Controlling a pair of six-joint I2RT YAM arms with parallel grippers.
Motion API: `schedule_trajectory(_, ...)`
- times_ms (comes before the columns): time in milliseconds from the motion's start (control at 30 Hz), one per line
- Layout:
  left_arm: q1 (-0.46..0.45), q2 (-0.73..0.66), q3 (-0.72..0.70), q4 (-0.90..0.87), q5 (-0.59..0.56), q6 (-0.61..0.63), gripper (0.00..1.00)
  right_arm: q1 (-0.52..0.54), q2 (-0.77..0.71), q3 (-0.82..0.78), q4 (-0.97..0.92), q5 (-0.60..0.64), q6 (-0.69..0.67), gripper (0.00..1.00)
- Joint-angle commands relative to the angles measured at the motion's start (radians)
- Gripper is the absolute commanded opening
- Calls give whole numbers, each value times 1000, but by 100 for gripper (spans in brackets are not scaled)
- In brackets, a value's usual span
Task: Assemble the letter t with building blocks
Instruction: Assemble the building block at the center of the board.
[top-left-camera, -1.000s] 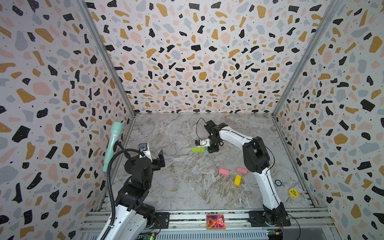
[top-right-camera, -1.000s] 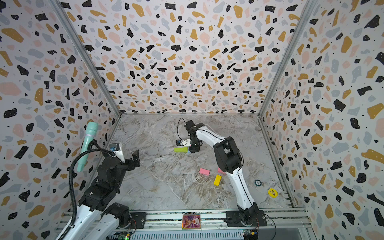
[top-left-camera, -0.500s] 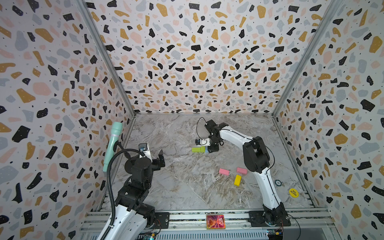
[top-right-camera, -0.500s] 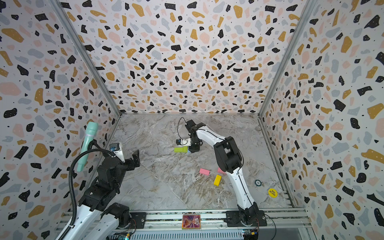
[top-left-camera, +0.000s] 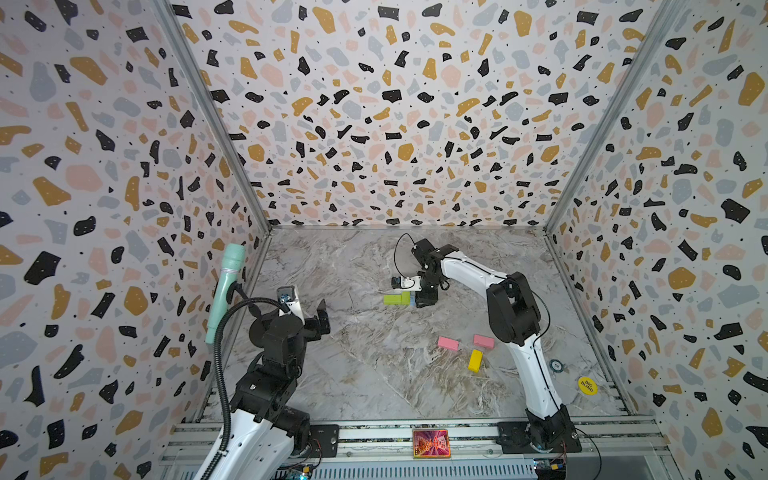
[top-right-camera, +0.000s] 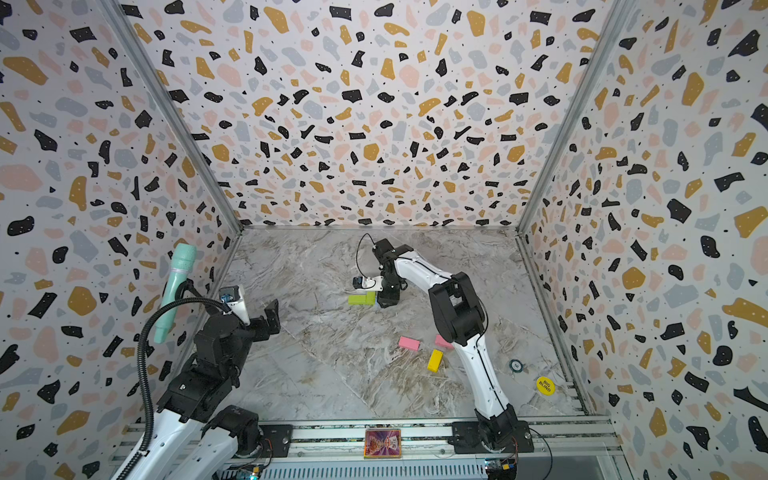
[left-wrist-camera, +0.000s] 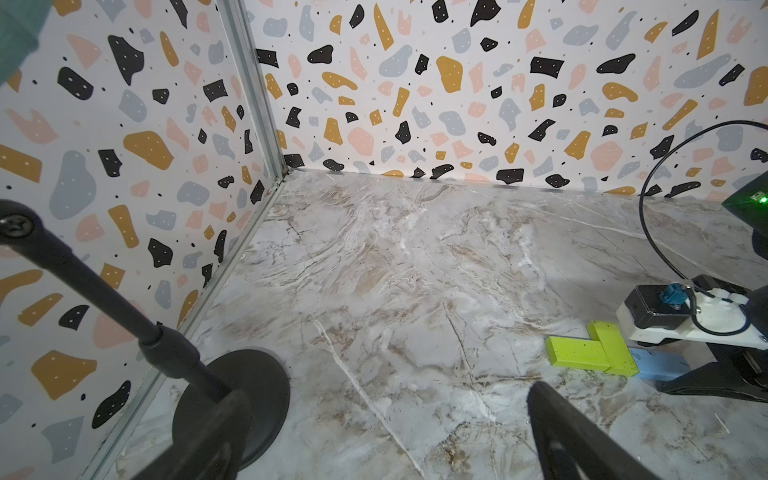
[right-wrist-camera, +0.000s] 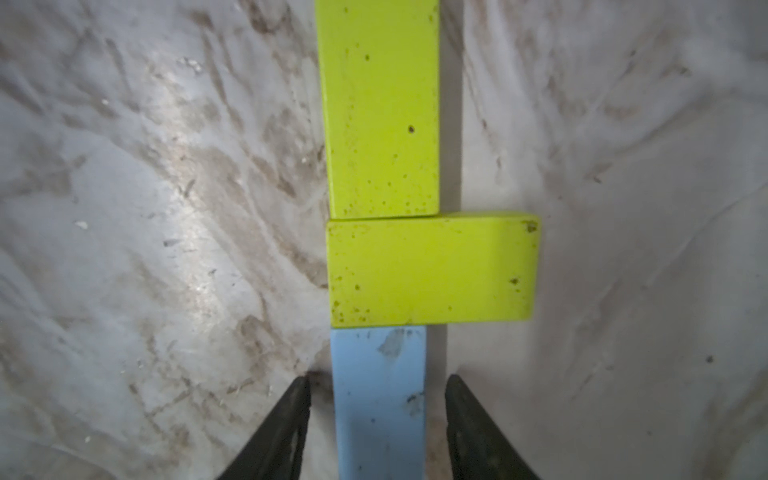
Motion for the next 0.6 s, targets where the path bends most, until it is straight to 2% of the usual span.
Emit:
schedule_trajectory(0,-6,-6,5,24,8,-2,99,-7,-72,29,-40,-26,8,55)
schedule_trajectory(567,-6,-3,6,27,16,-2,99,-25,-220,28,-36,-76,25,56)
